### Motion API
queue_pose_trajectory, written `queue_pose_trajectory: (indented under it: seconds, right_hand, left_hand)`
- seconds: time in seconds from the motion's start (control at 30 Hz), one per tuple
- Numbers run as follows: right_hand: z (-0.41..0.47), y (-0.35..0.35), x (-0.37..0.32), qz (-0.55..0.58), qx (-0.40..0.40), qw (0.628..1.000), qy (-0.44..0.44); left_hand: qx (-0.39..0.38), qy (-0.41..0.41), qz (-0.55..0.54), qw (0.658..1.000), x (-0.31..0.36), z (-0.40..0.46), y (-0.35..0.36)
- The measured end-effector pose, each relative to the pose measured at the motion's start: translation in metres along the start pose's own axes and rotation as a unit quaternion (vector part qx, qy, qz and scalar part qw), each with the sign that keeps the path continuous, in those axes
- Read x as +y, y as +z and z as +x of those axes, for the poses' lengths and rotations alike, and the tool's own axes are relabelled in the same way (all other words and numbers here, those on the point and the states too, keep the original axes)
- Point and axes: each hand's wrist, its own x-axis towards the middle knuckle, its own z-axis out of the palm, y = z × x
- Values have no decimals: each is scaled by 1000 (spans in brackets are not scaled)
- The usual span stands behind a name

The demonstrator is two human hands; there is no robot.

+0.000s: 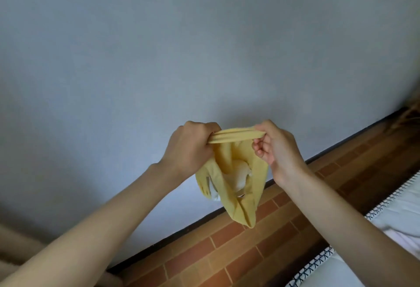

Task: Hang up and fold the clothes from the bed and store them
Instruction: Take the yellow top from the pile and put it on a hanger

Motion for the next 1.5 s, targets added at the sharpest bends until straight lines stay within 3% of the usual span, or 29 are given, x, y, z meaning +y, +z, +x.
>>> queue_pose_trajectory:
  seconds: [0.3,0.57,0.83,1.03,1.2,1.5]
  right_hand:
    - [89,-21,-20,25,49,998,-10]
    - [180,-78,-55,43,153,987,-16]
    - [228,-132,-95,42,246,967,-54]
    - [259,-175,-110,51,333,939,-69]
    - [280,-205,-125,61,396,911,-99]
    - [300,-253,-141,80,488,861,-123]
  left_hand:
    - [-38,35,-63,997,-6,122,37]
    - [-103,112,-81,985,53,260,98]
    - [-128,170,-138,967,101,343,161]
    - [-177,245,-164,939,149,400,212]
    - [-231,320,-204,896,188,441,240]
    - [-267,400,-246,842,253,481,295]
